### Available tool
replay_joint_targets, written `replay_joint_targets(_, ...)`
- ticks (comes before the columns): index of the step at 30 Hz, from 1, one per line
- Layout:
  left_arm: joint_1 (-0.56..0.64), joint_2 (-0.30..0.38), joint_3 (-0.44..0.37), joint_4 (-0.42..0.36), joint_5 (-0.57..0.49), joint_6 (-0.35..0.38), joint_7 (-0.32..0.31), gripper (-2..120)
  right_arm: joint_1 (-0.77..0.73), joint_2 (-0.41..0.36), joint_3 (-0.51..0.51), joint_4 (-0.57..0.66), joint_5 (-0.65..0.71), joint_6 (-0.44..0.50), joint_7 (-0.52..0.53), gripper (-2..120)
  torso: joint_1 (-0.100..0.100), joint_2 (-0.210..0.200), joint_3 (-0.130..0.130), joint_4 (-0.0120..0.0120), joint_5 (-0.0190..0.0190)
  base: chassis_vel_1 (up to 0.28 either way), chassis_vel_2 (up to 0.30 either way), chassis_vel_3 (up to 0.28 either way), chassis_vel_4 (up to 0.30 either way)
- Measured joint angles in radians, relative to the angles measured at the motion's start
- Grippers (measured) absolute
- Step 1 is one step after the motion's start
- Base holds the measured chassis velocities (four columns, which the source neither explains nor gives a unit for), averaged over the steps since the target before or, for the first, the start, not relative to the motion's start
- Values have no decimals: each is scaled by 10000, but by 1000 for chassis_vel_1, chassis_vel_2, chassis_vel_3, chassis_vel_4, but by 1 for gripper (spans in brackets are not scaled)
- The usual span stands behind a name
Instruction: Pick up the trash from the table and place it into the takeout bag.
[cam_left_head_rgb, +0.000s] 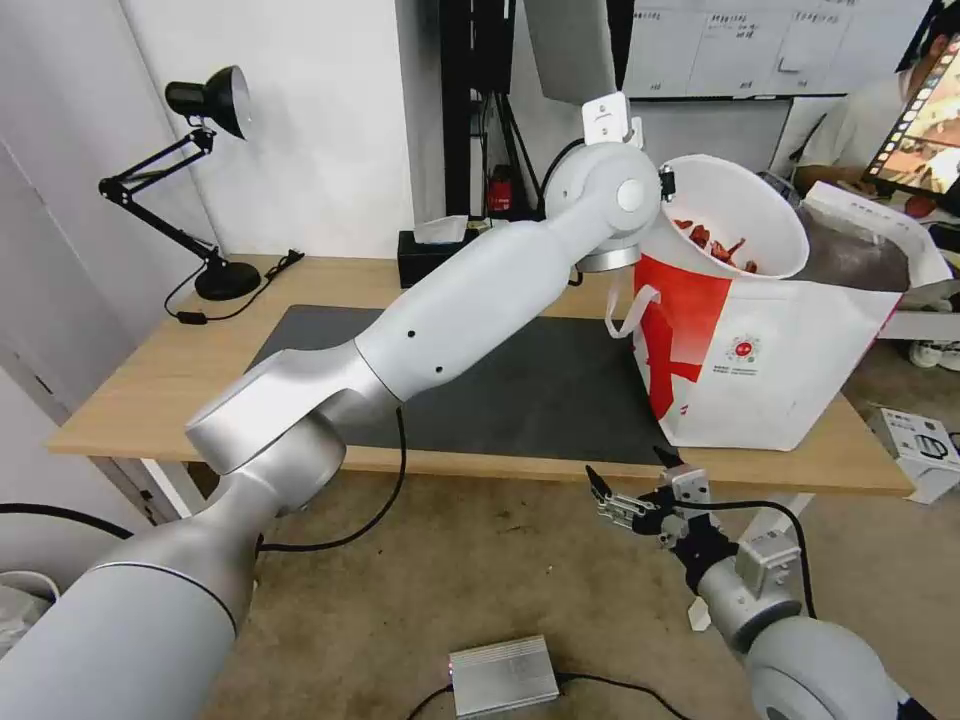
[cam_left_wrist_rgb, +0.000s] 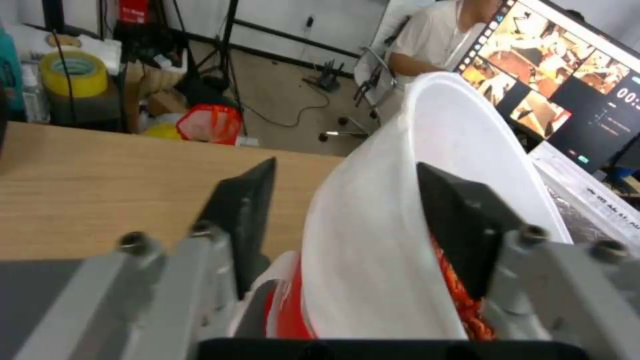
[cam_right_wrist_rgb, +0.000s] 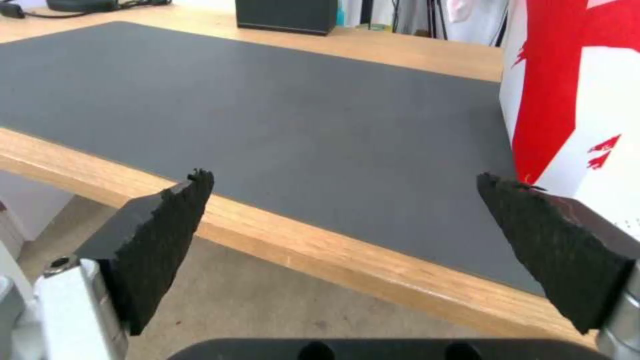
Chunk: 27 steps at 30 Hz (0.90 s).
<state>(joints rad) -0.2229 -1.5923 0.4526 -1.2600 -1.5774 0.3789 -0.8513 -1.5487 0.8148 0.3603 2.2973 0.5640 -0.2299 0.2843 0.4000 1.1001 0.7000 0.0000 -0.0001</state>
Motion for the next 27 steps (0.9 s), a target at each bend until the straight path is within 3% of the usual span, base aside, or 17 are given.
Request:
replay_joint_targets(9,-48,4,-14,-41,133,6,36,98,1,-1,0,0,0,0,0,100,0,0,0,0,0,0,0,0,0)
replay_joint_targets(20,61,50,175,-268,1011,-28,533,100,0,0,0,0,0,0,0,100,0,-2,0,0,0,0,0,0,0)
replay_joint_targets(27,97,690,473,-772,1614,-294,1084,100,0,-1,0,0,0,0,0,100,0,-2,0,-1,0,0,0,0,0)
